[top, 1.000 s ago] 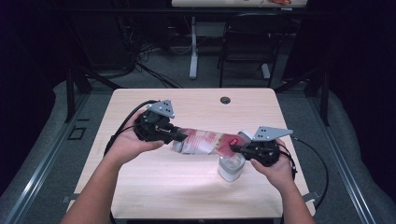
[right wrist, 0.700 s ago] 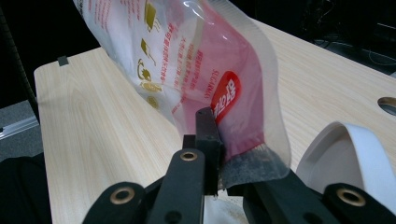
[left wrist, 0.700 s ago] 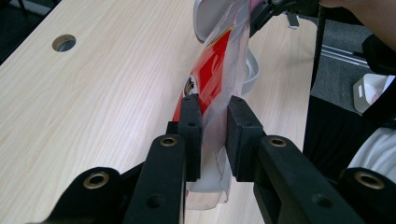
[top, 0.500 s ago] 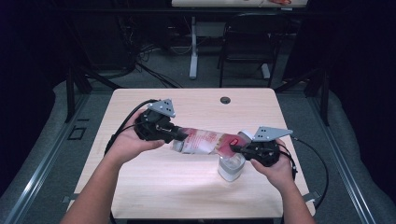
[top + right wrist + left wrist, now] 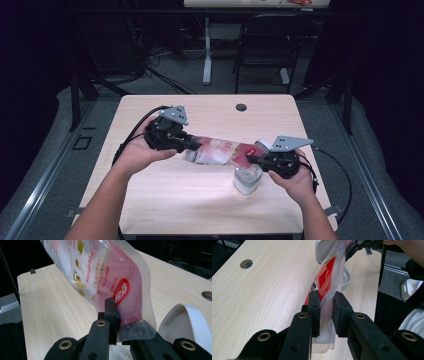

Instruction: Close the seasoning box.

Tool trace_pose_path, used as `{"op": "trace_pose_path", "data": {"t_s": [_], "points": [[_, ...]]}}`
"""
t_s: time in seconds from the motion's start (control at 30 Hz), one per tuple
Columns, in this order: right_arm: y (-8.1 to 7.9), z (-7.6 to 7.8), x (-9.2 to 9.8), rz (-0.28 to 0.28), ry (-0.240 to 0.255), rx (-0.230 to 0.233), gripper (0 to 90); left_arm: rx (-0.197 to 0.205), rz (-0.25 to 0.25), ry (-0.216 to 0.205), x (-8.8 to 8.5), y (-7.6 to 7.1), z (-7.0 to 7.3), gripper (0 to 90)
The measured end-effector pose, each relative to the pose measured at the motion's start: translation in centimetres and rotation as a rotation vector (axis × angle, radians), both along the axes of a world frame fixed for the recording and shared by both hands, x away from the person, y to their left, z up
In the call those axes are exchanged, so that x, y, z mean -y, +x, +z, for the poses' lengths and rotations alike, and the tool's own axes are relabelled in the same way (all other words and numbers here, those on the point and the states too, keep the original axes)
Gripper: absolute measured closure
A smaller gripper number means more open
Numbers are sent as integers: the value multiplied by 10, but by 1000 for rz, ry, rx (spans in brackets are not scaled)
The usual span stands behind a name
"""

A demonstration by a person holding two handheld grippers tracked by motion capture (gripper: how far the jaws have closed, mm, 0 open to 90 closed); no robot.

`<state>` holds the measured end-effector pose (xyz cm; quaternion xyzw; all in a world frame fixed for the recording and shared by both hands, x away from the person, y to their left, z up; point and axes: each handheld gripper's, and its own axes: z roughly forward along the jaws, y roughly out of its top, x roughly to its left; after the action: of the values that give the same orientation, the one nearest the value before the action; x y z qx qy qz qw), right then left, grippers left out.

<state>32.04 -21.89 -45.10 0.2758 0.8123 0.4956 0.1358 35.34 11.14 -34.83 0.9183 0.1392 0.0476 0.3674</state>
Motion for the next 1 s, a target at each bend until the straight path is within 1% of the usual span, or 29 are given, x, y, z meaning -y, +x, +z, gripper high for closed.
{"op": "trace_pose_path", "data": {"t_s": [1.0], "points": [[0,-1,-1,0,-7,0,873,1,-1,-6,1,0,0,791]]}}
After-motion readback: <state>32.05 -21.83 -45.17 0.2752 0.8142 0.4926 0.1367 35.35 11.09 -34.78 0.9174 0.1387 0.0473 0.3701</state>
